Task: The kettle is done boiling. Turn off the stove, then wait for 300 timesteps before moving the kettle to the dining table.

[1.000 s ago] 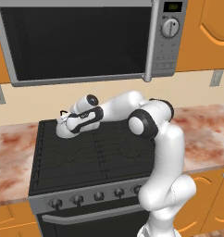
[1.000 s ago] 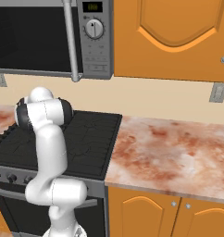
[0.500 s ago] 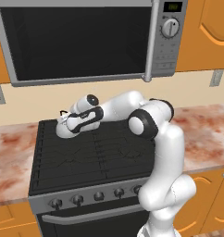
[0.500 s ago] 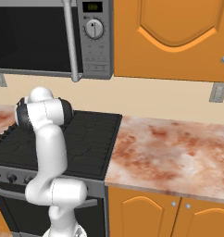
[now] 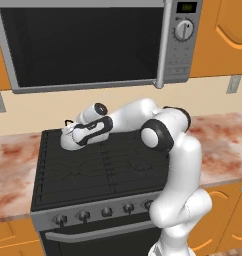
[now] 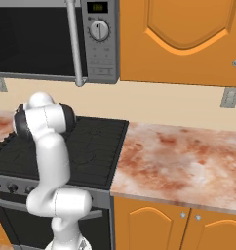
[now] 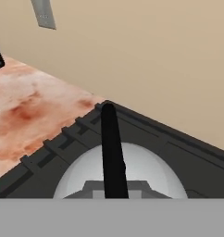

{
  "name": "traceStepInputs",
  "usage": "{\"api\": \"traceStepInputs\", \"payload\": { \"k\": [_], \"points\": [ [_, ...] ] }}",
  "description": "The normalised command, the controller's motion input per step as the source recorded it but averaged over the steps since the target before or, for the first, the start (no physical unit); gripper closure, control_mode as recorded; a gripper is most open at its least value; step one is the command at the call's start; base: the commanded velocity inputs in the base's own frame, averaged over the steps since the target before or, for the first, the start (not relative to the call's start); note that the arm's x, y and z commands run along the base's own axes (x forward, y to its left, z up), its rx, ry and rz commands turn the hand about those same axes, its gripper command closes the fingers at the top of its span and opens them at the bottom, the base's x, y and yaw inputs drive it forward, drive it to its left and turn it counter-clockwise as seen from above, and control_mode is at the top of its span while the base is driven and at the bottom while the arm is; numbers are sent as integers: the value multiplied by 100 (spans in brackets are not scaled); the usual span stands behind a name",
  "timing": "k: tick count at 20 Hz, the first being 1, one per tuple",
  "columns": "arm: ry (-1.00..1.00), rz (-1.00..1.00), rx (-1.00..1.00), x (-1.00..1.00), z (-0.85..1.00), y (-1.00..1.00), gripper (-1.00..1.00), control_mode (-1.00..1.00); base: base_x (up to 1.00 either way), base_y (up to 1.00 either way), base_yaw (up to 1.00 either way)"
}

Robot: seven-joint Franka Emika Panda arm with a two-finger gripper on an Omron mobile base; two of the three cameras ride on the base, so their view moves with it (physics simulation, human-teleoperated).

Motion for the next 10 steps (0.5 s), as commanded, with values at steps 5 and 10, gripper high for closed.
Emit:
{"api": "traceStepInputs", "payload": {
  "k": [5, 10],
  "points": [
    [-10, -1, 0, -60, 2, -22, 100, -100, 0, 0, 0],
    [-2, -5, 1, -43, 13, -29, 100, -100, 0, 0, 0]
  ]
}}
